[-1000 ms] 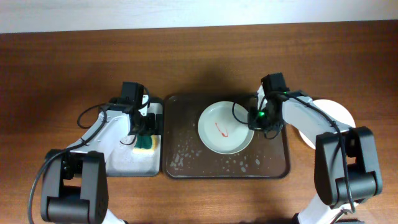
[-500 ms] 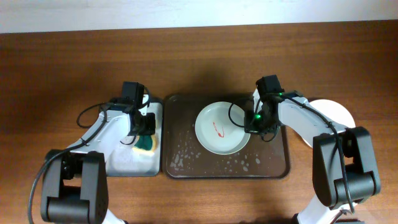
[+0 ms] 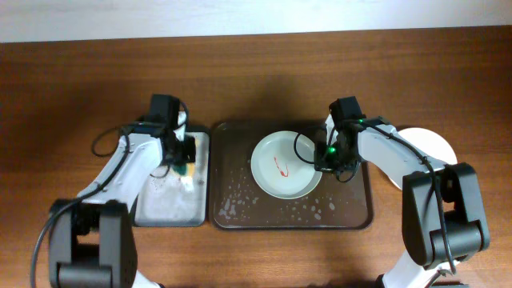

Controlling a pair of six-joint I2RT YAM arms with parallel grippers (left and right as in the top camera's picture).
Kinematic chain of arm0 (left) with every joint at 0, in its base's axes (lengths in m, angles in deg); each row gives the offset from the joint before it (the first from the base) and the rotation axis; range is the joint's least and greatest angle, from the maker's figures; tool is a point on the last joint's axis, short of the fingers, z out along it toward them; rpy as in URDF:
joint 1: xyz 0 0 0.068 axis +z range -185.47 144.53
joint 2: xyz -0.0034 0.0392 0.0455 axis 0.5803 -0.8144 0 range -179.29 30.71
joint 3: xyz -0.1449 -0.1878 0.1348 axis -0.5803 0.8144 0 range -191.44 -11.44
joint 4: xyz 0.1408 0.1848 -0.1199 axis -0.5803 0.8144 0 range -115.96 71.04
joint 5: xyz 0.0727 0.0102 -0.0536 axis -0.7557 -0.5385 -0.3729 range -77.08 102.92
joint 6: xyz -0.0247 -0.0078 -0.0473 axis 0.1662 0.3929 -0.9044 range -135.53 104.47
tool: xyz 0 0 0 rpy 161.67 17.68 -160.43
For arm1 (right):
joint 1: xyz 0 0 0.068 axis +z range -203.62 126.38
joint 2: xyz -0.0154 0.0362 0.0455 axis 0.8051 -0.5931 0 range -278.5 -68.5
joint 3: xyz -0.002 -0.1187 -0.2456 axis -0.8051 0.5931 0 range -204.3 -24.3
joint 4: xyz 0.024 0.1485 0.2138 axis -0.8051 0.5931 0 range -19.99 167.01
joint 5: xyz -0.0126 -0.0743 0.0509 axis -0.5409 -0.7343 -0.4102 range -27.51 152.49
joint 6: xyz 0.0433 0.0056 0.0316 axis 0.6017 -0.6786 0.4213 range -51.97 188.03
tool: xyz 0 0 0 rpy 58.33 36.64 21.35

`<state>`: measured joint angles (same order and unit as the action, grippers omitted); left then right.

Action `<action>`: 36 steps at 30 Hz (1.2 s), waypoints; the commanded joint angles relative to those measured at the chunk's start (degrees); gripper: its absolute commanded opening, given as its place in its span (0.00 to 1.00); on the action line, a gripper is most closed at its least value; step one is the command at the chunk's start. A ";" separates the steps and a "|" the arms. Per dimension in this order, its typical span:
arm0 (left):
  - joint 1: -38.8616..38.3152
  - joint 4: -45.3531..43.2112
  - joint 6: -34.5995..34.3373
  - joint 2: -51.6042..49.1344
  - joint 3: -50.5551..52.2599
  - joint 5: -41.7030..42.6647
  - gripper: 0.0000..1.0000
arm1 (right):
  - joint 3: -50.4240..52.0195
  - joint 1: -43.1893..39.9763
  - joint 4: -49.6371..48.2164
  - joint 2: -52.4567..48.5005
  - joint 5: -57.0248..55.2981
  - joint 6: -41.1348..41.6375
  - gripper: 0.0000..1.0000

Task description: Clean dirty plates on tray and stack at the side

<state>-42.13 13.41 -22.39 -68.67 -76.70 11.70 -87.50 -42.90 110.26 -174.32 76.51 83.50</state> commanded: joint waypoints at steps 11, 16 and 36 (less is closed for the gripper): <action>-7.63 -7.39 0.50 14.01 -1.70 -28.63 0.00 | 0.28 0.50 0.17 -0.33 -1.22 0.04 0.04; -8.31 -7.21 0.48 14.01 -1.70 -28.63 0.00 | 0.28 0.50 0.20 -0.33 -1.22 0.04 0.04; -23.89 -8.98 -30.27 -3.48 -0.90 19.26 0.00 | 0.28 7.43 -1.46 -0.33 2.67 10.54 0.04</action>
<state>-63.70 4.80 -39.70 -69.08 -77.55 33.23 -87.50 -35.66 108.93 -174.32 80.11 93.29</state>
